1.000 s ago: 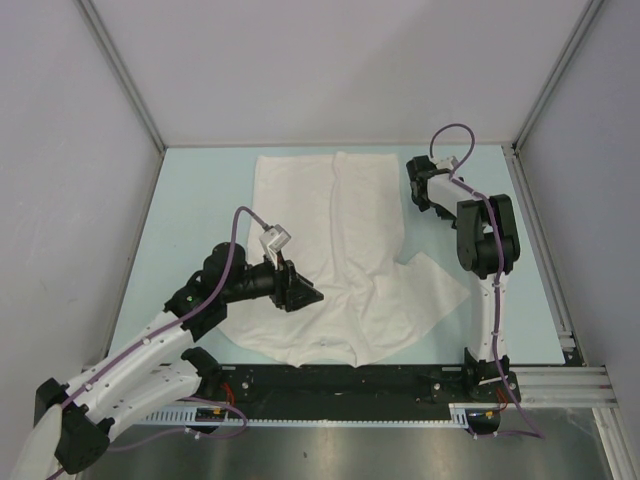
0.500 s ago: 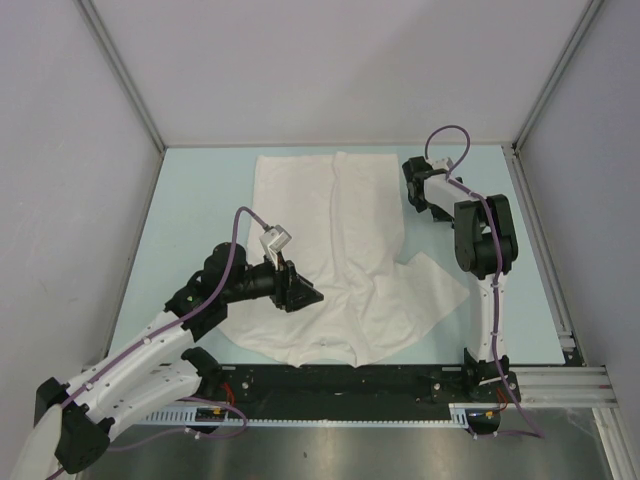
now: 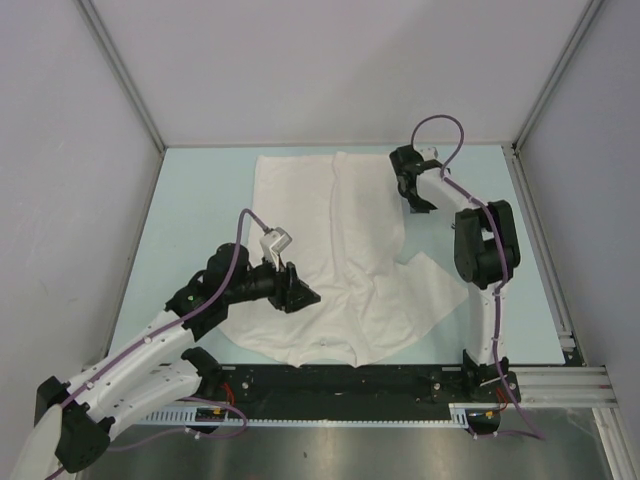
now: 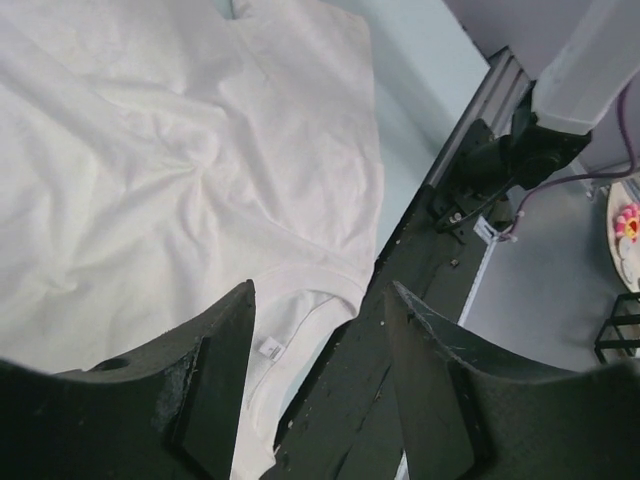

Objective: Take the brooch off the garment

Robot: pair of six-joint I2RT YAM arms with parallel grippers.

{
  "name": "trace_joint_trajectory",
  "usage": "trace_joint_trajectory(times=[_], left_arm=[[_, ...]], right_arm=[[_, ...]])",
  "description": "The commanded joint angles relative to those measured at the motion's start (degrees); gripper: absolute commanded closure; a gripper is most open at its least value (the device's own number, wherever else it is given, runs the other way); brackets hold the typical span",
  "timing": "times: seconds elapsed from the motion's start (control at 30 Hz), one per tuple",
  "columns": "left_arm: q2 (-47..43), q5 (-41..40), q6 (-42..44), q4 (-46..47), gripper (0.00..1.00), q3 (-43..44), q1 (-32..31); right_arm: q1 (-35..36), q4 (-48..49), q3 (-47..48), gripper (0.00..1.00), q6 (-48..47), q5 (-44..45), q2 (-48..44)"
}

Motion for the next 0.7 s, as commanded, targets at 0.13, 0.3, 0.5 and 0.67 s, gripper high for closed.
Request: trace_joint_trajectory(times=[0.13, 0.3, 0.5, 0.67], left_arm=[[-3.2, -8.8, 1.8, -8.1, 0.4, 4.9, 1.0], [-10.0, -16.0, -4.7, -6.5, 0.39, 3.9, 1.3], [-16.0, -18.9, -11.7, 0.1, 0.36, 2.3, 1.6], [-17.6, -21.2, -13.4, 3.8, 0.36, 3.1, 1.6]], right_arm=[[17.5, 5.6, -14.6, 0.26, 11.1, -18.3, -28.4], [28.6, 7.8, -26.6, 0.23, 16.1, -18.2, -44.2], [31.7, 3.8, -37.7, 0.2, 17.0, -18.3, -65.5], [32.1, 3.6, -42.5, 0.09, 16.9, -19.8, -84.3]])
